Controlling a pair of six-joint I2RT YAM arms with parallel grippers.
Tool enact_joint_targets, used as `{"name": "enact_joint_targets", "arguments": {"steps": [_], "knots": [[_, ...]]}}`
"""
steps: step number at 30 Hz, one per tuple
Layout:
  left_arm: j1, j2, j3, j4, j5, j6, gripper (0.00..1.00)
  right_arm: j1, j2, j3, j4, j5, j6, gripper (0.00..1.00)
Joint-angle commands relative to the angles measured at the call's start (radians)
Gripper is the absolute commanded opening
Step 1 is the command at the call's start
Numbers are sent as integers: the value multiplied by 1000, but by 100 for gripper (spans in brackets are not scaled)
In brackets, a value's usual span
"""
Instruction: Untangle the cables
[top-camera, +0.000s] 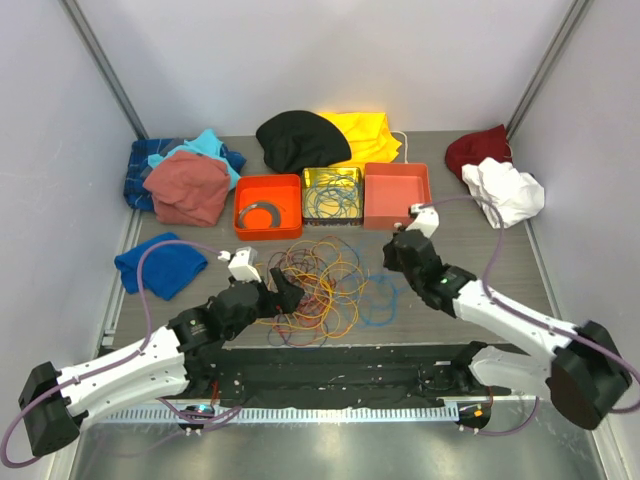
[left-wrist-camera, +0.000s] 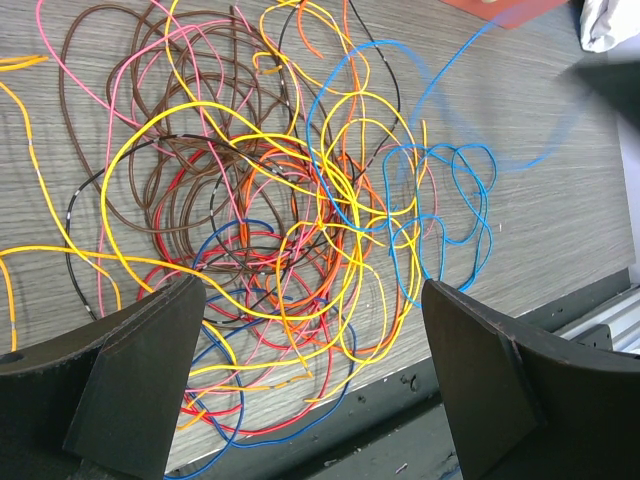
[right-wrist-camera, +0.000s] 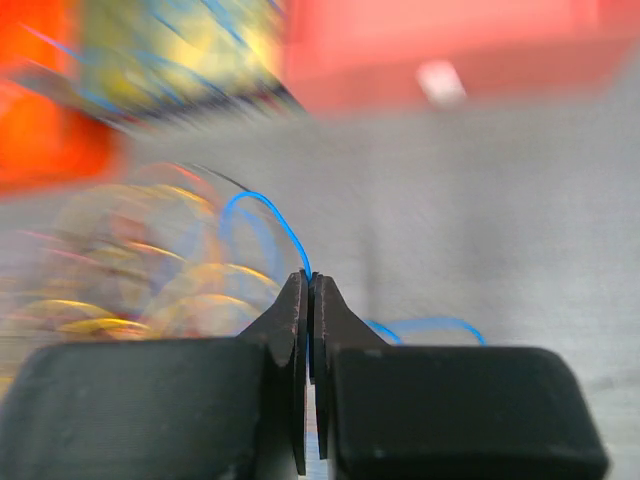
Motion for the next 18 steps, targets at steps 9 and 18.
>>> {"name": "enact_joint_targets", "arguments": {"steps": [9,18], "knots": [[0,-3,8,26,-7,-9,95,16,-49,615,-86,-63,-238,1],[0,-40,-3,1,-9,-25,95,12,118,870,-43,-49,-298,1]]}}
